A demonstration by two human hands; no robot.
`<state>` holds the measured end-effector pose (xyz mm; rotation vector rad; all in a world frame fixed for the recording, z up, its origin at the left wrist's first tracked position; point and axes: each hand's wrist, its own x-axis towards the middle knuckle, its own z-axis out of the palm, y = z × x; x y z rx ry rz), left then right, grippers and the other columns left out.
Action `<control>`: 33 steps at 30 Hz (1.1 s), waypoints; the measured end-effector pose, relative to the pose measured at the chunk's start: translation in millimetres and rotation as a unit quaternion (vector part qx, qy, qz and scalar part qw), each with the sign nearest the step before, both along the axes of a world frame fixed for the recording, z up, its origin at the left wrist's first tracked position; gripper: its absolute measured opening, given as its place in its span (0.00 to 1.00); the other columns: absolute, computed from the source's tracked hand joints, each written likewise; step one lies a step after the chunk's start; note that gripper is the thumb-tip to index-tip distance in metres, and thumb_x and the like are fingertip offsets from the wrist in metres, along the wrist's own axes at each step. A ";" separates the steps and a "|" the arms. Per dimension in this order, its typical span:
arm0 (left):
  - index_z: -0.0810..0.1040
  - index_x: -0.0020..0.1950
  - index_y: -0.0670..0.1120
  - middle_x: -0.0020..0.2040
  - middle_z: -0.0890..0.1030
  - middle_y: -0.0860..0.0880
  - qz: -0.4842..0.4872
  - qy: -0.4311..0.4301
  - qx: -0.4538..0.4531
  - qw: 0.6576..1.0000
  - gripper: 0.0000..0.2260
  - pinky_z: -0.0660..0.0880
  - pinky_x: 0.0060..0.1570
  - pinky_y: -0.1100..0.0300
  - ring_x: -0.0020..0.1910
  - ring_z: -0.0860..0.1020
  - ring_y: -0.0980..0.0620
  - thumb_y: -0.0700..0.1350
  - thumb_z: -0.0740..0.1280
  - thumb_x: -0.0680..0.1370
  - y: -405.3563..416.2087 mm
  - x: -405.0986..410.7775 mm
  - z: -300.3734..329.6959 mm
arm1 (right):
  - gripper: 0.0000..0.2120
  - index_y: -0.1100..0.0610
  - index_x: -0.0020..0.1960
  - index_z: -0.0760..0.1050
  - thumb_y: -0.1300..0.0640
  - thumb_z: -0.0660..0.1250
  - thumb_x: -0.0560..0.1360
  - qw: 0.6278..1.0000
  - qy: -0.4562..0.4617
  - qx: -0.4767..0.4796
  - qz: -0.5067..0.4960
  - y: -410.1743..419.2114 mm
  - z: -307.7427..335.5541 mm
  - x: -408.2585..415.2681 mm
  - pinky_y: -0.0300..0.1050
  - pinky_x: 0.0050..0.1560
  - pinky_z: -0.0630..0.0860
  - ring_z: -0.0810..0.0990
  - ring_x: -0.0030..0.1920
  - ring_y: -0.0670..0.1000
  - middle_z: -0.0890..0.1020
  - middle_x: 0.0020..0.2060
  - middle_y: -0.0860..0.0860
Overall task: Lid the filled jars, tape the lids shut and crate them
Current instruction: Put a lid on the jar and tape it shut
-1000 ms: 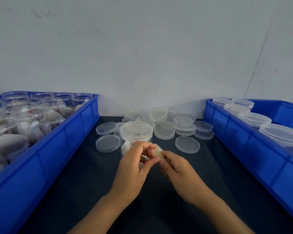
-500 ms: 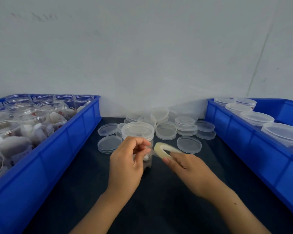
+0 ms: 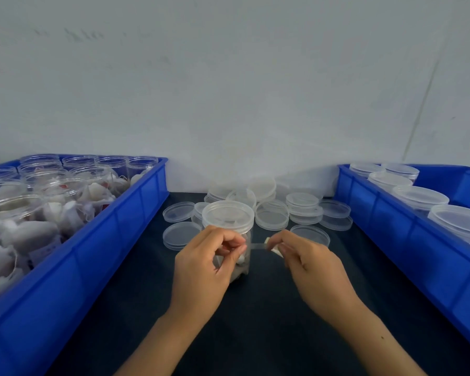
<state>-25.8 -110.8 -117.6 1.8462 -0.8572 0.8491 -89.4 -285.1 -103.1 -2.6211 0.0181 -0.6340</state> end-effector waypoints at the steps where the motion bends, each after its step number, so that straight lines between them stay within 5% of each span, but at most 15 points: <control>1: 0.81 0.42 0.44 0.41 0.81 0.55 0.006 0.007 -0.009 1.000 0.04 0.77 0.41 0.68 0.41 0.80 0.59 0.39 0.75 0.70 0.1 0.1 0.2 | 0.09 0.43 0.53 0.74 0.52 0.57 0.82 1.000 -0.016 0.002 -0.005 1.9 0.6 1.1 0.41 0.38 0.71 0.72 0.35 0.45 0.74 0.34 0.44; 7: 0.80 0.39 0.46 0.38 0.80 0.57 0.069 0.051 -0.041 0.995 0.05 0.77 0.33 0.55 0.38 0.78 0.55 0.42 0.76 0.70 -0.2 -1.1 -5.5 | 0.12 0.49 0.51 0.78 0.47 0.57 0.81 0.991 -0.086 -0.099 -0.042 11.5 9.3 13.9 0.44 0.39 0.66 0.73 0.37 0.50 0.76 0.36 0.47; 9: 0.80 0.39 0.46 0.43 0.78 0.55 0.113 0.033 -0.026 0.993 0.05 0.73 0.33 0.61 0.43 0.76 0.52 0.45 0.75 0.70 -1.5 -1.1 -5.9 | 0.12 0.51 0.51 0.78 0.49 0.58 0.81 0.987 -0.094 -0.122 -0.051 15.2 9.3 17.4 0.44 0.39 0.63 0.73 0.36 0.51 0.76 0.35 0.49; 12: 0.79 0.39 0.48 0.59 0.75 0.49 0.137 0.045 -0.041 0.989 0.05 0.67 0.47 0.73 0.61 0.73 0.48 0.46 0.74 0.70 -2.9 1.5 -8.9 | 0.09 0.54 0.47 0.80 0.52 0.63 0.80 0.983 -0.105 -0.139 -0.060 22.2 8.3 21.8 0.44 0.37 0.62 0.72 0.32 0.53 0.74 0.31 0.50; 15: 0.78 0.41 0.47 0.72 0.69 0.50 0.094 0.104 -0.053 0.989 0.06 0.58 0.55 0.83 0.72 0.65 0.56 0.41 0.74 0.72 -2.1 7.5 -14.0 | 0.07 0.56 0.44 0.80 0.55 0.67 0.78 0.980 -0.122 -0.143 -0.067 24.5 8.9 25.1 0.44 0.35 0.61 0.70 0.29 0.52 0.72 0.29 0.51; 23: 0.76 0.43 0.41 0.72 0.67 0.50 0.051 0.104 -0.064 0.991 0.05 0.59 0.54 0.84 0.63 0.57 0.82 0.38 0.71 0.75 -1.3 15.4 -17.8 | 0.13 0.50 0.56 0.77 0.49 0.54 0.83 0.983 -0.085 -0.153 -0.052 21.3 8.7 30.2 0.43 0.40 0.61 0.73 0.38 0.51 0.74 0.37 0.48; 29: 0.77 0.43 0.40 0.72 0.70 0.48 0.063 0.093 -0.058 0.992 0.05 0.60 0.53 0.84 0.62 0.59 0.83 0.38 0.72 0.74 -0.6 19.0 -19.4 | 0.13 0.51 0.55 0.78 0.50 0.55 0.83 0.983 -0.083 -0.153 -0.056 23.5 7.4 30.8 0.43 0.39 0.61 0.74 0.37 0.52 0.74 0.37 0.49; 33: 0.77 0.43 0.40 0.71 0.71 0.48 0.073 0.078 -0.055 0.993 0.05 0.59 0.54 0.85 0.66 0.60 0.72 0.38 0.72 0.74 -0.4 20.1 -19.0 | 0.14 0.50 0.56 0.78 0.49 0.54 0.83 0.984 -0.075 -0.153 -0.060 24.0 8.8 31.6 0.42 0.39 0.61 0.74 0.38 0.51 0.75 0.38 0.49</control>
